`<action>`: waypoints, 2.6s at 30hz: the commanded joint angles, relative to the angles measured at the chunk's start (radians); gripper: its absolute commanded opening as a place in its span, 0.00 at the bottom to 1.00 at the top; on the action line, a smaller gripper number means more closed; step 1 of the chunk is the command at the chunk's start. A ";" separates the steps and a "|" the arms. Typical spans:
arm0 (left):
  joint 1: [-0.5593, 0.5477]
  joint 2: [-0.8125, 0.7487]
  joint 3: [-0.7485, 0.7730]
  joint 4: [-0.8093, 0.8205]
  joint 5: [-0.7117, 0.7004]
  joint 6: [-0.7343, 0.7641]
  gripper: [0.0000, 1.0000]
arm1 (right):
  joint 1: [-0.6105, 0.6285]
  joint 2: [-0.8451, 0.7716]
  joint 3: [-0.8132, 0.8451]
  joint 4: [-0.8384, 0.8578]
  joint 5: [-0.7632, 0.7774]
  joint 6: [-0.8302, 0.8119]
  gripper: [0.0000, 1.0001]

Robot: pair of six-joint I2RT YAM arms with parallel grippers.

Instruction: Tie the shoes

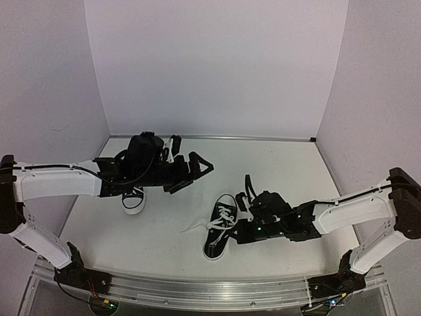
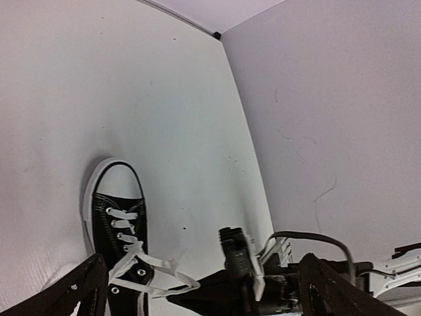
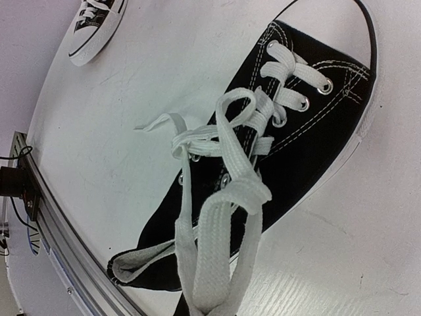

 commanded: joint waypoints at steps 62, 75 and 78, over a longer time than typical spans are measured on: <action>-0.002 0.419 0.019 -0.121 0.125 1.163 0.36 | 0.003 -0.067 0.011 -0.158 0.053 0.033 0.00; 0.146 0.206 -0.119 -0.084 -0.021 0.809 0.00 | 0.002 -0.165 -0.058 -0.244 0.115 0.092 0.00; 0.164 0.188 -0.133 -0.109 -0.053 0.772 0.00 | 0.002 -0.196 -0.086 -0.263 0.130 0.115 0.00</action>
